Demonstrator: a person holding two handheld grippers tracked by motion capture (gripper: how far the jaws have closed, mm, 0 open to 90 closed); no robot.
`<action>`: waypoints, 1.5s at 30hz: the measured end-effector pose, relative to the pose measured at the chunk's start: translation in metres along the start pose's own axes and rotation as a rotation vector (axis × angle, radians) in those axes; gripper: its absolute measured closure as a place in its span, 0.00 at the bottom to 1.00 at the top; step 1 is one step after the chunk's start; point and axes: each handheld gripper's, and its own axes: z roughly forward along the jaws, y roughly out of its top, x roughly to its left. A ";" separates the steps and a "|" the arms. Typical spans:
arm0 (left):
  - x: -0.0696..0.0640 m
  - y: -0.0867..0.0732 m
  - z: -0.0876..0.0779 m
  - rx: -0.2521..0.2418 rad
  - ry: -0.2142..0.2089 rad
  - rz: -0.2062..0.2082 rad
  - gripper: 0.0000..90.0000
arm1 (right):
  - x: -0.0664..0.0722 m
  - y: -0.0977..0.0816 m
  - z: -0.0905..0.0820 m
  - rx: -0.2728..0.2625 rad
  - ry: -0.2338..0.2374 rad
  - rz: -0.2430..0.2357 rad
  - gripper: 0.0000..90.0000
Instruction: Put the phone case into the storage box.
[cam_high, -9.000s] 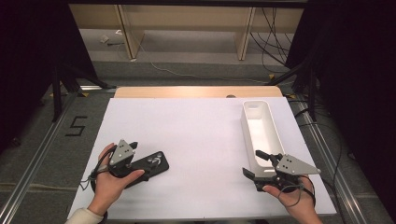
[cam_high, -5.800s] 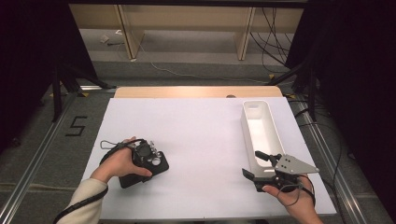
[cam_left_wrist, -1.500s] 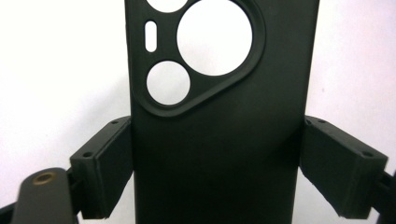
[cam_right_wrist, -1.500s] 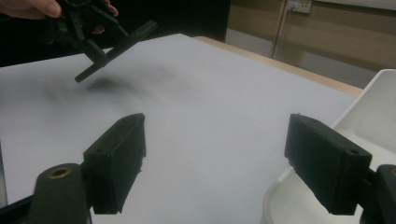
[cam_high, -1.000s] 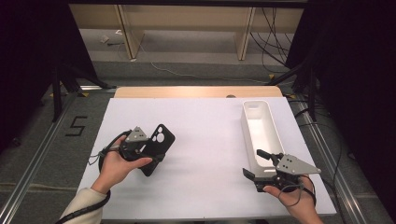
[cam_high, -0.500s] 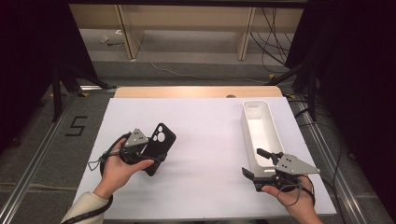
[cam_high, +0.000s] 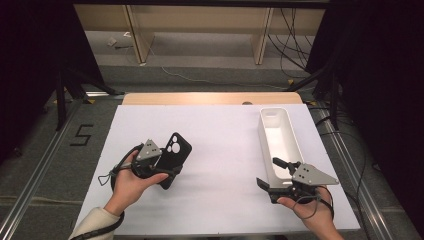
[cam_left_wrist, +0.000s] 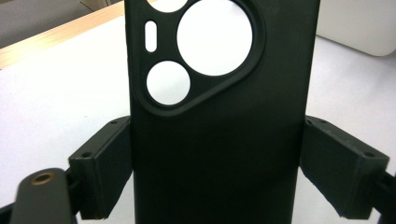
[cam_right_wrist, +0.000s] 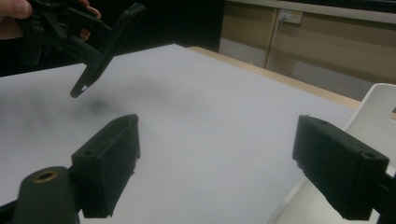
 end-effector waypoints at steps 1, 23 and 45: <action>-0.001 0.000 0.000 -0.006 0.002 0.000 0.16 | 0.000 0.000 0.000 -0.001 -0.001 0.001 0.18; -0.015 0.008 0.002 -0.063 -0.007 -0.006 0.16 | 0.000 0.010 0.012 -0.038 -0.021 0.017 0.18; -0.035 0.013 0.011 -0.072 -0.041 0.021 0.16 | 0.004 0.026 0.038 -0.055 -0.012 0.025 0.19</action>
